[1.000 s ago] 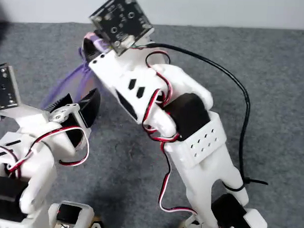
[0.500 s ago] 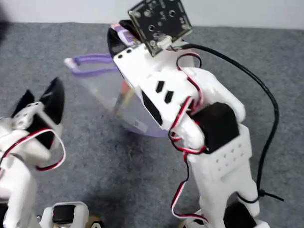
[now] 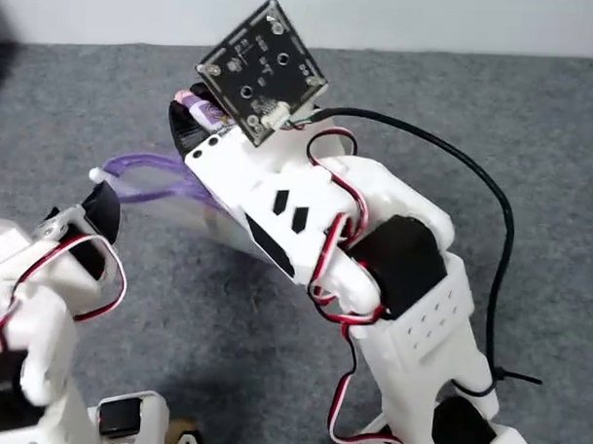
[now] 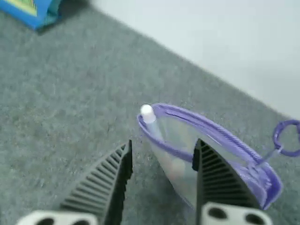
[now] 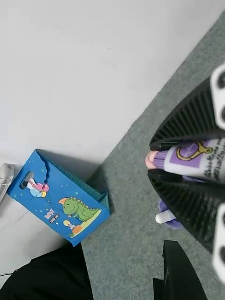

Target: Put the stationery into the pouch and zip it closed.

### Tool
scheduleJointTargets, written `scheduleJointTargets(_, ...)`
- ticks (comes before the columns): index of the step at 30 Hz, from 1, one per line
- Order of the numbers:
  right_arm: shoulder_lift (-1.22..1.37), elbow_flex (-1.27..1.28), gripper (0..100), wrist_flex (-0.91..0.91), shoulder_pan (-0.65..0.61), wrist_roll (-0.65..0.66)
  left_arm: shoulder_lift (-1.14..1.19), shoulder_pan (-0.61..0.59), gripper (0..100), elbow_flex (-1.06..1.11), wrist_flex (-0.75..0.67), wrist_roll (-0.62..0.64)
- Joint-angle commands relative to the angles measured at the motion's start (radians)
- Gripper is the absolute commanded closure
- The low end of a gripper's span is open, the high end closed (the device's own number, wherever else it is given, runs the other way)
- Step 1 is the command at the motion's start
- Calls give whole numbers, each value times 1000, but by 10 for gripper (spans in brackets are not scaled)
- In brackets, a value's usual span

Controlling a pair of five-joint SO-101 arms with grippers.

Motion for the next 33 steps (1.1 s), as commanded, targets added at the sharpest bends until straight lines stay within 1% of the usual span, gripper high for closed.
scheduleJointTargets(1,-1,-29,991,-1,1,-12,-5,-6,793,-1,2,6)
scheduleJointTargets(5,31,-29,991,-2,5,-14,-9,-5,793,-25,8,9)
scheduleJointTargets(8,61,-34,991,-15,12,-14,-66,3,793,-67,5,9)
scheduleJointTargets(11,76,-34,991,-64,28,-12,-137,74,793,-76,14,8)
scheduleJointTargets(13,79,-34,991,-70,48,-12,-172,124,793,-76,68,8)
scheduleJointTargets(15,79,-31,991,-62,68,-14,-201,150,793,-74,118,8)
scheduleJointTargets(18,71,-31,991,-53,94,-20,-241,152,793,-18,124,6)
scheduleJointTargets(22,70,-31,991,-48,130,-81,-281,153,793,102,121,6)
scheduleJointTargets(25,68,-31,991,-48,137,-87,-290,153,793,180,121,5)
scheduleJointTargets(27,67,-40,991,-24,136,-86,-292,153,793,216,110,5)
scheduleJointTargets(29,54,-49,991,27,133,-89,-284,153,793,245,66,2)
scheduleJointTargets(33,8,-49,991,111,134,-91,-282,152,794,341,-46,-49)
